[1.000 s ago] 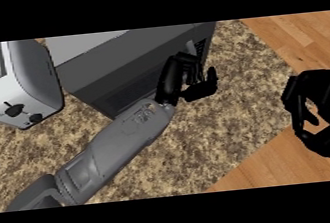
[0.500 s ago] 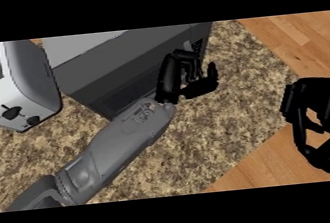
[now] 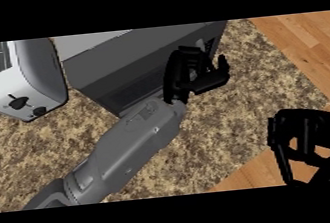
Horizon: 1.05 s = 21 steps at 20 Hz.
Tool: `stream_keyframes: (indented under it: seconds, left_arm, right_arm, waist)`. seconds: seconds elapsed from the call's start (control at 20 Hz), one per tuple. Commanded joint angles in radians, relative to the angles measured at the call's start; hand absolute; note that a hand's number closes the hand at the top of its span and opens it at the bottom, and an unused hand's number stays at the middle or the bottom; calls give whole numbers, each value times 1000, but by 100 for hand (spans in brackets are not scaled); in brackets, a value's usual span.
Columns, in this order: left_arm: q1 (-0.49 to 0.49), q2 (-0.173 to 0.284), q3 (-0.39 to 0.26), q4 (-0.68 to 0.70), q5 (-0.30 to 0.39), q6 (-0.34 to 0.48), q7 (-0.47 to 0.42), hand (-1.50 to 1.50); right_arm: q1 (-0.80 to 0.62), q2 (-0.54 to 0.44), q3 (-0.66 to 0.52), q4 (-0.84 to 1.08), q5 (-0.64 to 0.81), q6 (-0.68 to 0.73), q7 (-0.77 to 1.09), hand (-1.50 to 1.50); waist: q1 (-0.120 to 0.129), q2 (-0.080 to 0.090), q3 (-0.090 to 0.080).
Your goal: Pick up the milk, place it into the microwave and close the microwave
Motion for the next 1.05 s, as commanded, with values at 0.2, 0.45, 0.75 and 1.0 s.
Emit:
stream_keyframes:
  seconds: [0.2, 0.45, 0.75, 1.0]
  left_arm:
    - [72, 1, 107, 87, 145, -128, -13, 150]
    - [96, 17, 89, 118, 183, -222, -33, 150]
    - [127, 24, 52, 151, 208, -324, -62, 150]
    - [123, 42, 43, 179, 230, -390, -63, 150]
  right_arm:
    - [95, 38, 54, -78, -7, -23, -4, 150]
    - [137, 55, 66, -131, 17, -67, -2, 150]
    - [194, 89, 103, -197, 44, -117, 2, 150]
    - [235, 116, 138, -252, 86, -166, 15, 150]
  waist:
    - [56, 2, -5]
    - [85, -4, -5]
    - [108, -4, -5]
    - [127, -12, -5]
